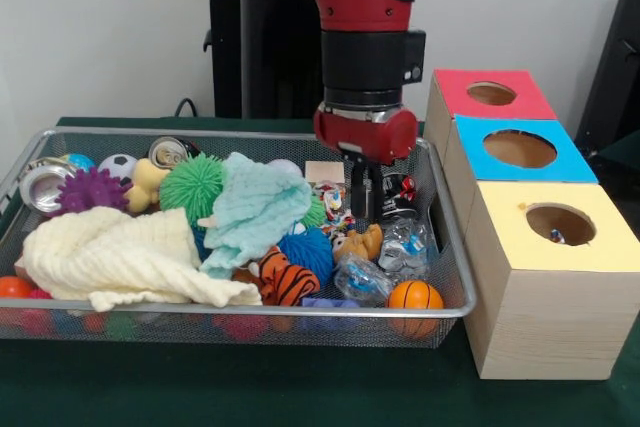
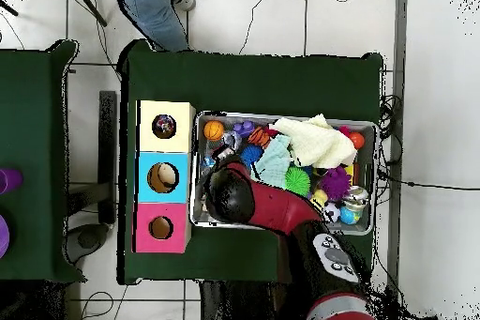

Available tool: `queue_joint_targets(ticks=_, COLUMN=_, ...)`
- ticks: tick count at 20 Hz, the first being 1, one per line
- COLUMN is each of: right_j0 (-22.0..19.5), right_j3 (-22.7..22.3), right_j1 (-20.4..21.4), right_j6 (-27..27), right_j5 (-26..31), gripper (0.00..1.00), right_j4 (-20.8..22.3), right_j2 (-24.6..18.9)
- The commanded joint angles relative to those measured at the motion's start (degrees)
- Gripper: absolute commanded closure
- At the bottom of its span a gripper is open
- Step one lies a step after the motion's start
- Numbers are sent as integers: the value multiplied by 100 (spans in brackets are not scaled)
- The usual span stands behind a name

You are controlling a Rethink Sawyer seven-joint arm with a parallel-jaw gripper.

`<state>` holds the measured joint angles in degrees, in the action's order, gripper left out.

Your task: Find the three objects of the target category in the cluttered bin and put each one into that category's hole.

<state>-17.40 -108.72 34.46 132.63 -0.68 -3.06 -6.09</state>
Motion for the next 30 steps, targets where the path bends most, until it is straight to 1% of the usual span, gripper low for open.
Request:
queue_joint_targets(ticks=1, right_j0=96, right_j3=-211, right_j1=-328, right_j6=515, right_j5=-44, gripper=0, right_j4=211, right_j2=-376)
queue_joint_targets(ticks=4, right_j0=88, right_j3=-225, right_j1=-309, right_j6=505, right_j5=228, gripper=0, right_j4=131, right_j2=-402)
queue_joint_targets(ticks=5, right_j0=109, right_j3=-225, right_j1=-240, right_j6=431, right_j5=484, gripper=0, right_j4=106, right_j2=-411)
queue_joint_targets(ticks=6, right_j0=124, right_j3=-232, right_j1=-211, right_j6=395, right_j5=619, gripper=0, right_j4=92, right_j2=-402)
queue_joint_targets(ticks=8, right_j0=302, right_j3=-211, right_j1=-86, right_j6=355, right_j5=1003, gripper=0, right_j4=21, right_j2=-196)
queue_joint_targets(ticks=9, right_j0=415, right_j3=-181, right_j1=7, right_j6=297, right_j5=1315, gripper=0, right_j4=11, right_j2=-19)
queue_joint_targets(ticks=12, right_j0=476, right_j3=-198, right_j1=185, right_j6=242, right_j5=1728, gripper=0, right_j4=50, right_j2=120)
queue_joint_targets(ticks=14, right_j0=627, right_j3=-100, right_j1=287, right_j6=164, right_j5=2022, gripper=0, right_j4=161, right_j2=369)
queue_joint_targets(ticks=17, right_j0=882, right_j3=199, right_j1=375, right_j6=126, right_j5=2774, gripper=0, right_j4=292, right_j2=776)
queue_joint_targets(ticks=18, right_j0=928, right_j3=295, right_j1=381, right_j6=121, right_j5=2909, gripper=0, right_j4=339, right_j2=855)
queue_joint_targets(ticks=19, right_j0=1030, right_j3=567, right_j1=443, right_j6=10, right_j5=3268, gripper=0, right_j4=480, right_j2=1048)
queue_joint_targets(ticks=21, right_j0=1062, right_j3=811, right_j1=466, right_j6=-54, right_j5=3521, gripper=0, right_j4=610, right_j2=1130)
queue_joint_targets(ticks=22, right_j0=1063, right_j3=872, right_j1=471, right_j6=-62, right_j5=3585, gripper=0, right_j4=666, right_j2=1140)
queue_joint_targets(ticks=23, right_j0=1107, right_j3=982, right_j1=459, right_j6=-96, right_j5=3542, gripper=0, right_j4=823, right_j2=1216)
queue_joint_targets(ticks=26, right_j0=1157, right_j3=1114, right_j1=391, right_j6=-77, right_j5=3409, gripper=0, right_j4=1119, right_j2=1321)
queue_joint_targets(ticks=30, right_j0=1346, right_j3=1329, right_j1=248, right_j6=48, right_j5=3308, gripper=0, right_j4=1532, right_j2=1561)
